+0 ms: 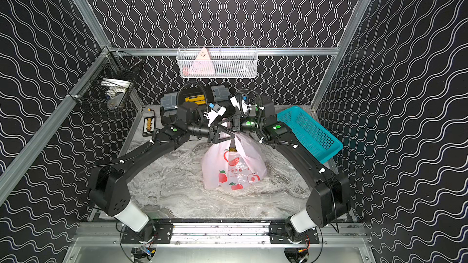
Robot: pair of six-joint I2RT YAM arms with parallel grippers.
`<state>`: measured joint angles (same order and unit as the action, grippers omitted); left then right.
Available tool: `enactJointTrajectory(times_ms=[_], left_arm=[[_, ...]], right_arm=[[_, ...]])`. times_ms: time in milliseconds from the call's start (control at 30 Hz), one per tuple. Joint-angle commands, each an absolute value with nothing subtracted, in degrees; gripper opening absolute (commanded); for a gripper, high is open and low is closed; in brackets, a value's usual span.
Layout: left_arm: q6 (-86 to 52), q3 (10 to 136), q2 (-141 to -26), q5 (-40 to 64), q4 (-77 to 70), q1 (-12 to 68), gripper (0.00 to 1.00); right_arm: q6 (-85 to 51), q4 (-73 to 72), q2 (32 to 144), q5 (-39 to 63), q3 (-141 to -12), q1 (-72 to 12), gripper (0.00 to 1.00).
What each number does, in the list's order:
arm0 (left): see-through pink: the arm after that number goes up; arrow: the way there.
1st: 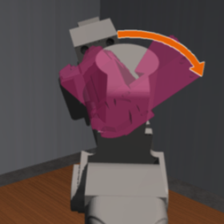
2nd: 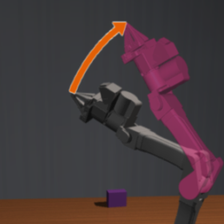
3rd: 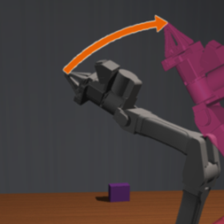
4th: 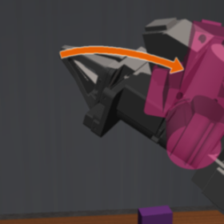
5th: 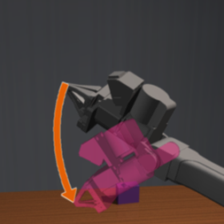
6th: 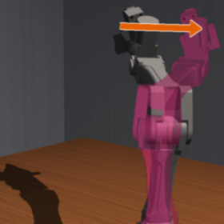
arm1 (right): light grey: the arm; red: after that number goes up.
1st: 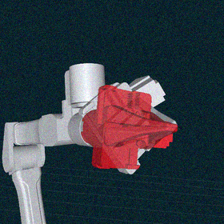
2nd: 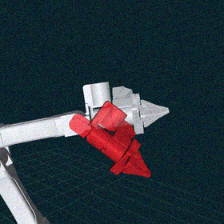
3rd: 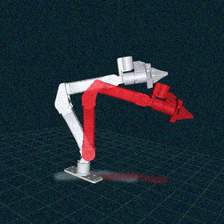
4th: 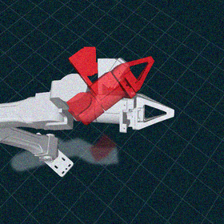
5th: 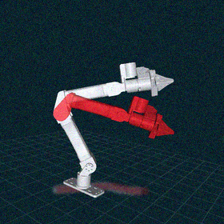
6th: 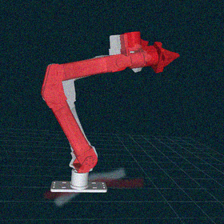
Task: Place the pineapple into a plastic bag & tie a knot
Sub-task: Cross the plastic bag at the center of the board.
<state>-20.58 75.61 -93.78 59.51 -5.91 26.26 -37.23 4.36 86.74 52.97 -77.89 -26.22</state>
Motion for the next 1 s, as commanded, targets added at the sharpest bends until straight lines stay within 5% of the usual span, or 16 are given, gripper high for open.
enactJointTrajectory(times_ms=[0,167,500,800,967], left_arm=[[-30.07,74.24,-93.32,58.01,-22.94,26.32,0.50],[-33.47,74.23,-94.78,58.40,-27.07,27.17,0.42],[-36.94,71.98,-97.08,58.20,-33.81,27.71,0.00],[-27.51,74.51,-96.95,60.67,-22.84,27.77,0.00],[-16.46,78.12,-96.50,60.22,-8.28,28.54,0.00]], right_arm=[[-40.85,-1.31,86.39,53.63,-77.27,-26.89,0.00],[-43.44,-4.45,86.16,54.70,-75.79,-26.98,0.00],[-41.51,-0.66,83.67,55.65,-75.42,-26.68,0.02],[-36.98,11.11,75.59,48.68,-77.52,-17.53,0.70],[-34.04,19.18,77.76,44.30,-81.10,-15.68,0.81]])
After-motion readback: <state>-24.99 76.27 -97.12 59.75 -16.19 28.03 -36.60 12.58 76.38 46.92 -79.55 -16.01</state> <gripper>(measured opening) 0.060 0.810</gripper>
